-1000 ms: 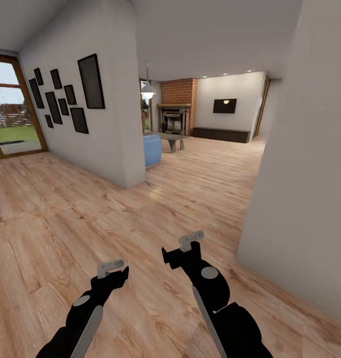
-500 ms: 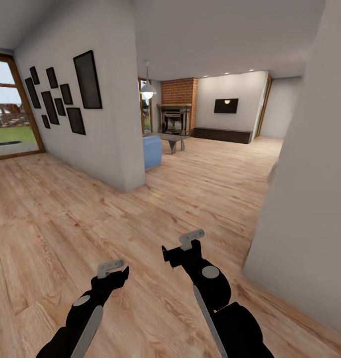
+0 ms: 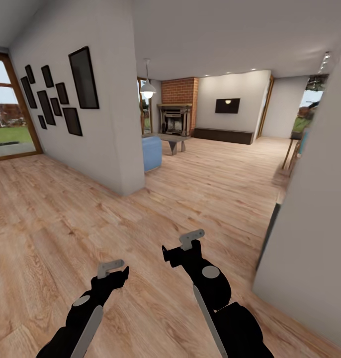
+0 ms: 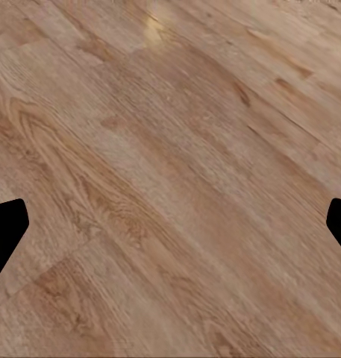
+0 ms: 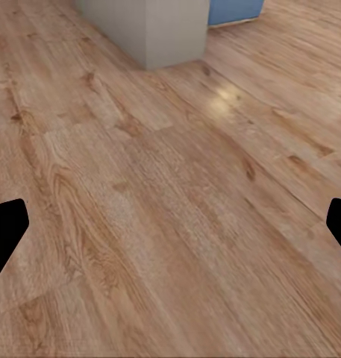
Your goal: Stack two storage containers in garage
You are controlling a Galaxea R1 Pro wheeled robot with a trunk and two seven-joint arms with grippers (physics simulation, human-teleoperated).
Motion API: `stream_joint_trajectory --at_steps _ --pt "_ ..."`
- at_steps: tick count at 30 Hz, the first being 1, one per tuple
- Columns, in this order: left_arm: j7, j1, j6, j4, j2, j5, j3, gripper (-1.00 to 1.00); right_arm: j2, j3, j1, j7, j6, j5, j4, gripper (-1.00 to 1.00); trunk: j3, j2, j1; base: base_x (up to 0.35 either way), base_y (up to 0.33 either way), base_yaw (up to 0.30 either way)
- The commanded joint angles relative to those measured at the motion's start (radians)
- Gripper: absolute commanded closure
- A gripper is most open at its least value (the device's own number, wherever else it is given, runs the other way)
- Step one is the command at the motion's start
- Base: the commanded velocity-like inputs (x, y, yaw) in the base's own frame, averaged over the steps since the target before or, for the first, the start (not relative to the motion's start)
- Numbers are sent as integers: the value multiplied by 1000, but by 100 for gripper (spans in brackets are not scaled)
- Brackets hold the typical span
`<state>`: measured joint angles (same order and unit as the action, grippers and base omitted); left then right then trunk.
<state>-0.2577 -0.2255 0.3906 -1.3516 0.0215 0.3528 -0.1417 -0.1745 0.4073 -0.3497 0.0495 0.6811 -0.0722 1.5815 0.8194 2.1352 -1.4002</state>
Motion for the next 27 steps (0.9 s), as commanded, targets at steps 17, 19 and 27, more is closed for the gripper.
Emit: stream_joint_trajectory --at_steps 17,19,27 --pt "2 0 1 1 0 1 1 -100 0 0 0 0 -2 0 2 -100 0 0 0 338 91 0" --pt "2 0 1 4 0 0 1 -100 0 0 0 0 -2 0 2 -100 0 0 0 338 119 0" --pt "2 0 1 14 -1 0 2 -100 0 1 0 0 -2 0 2 -100 0 0 0 338 119 -13"
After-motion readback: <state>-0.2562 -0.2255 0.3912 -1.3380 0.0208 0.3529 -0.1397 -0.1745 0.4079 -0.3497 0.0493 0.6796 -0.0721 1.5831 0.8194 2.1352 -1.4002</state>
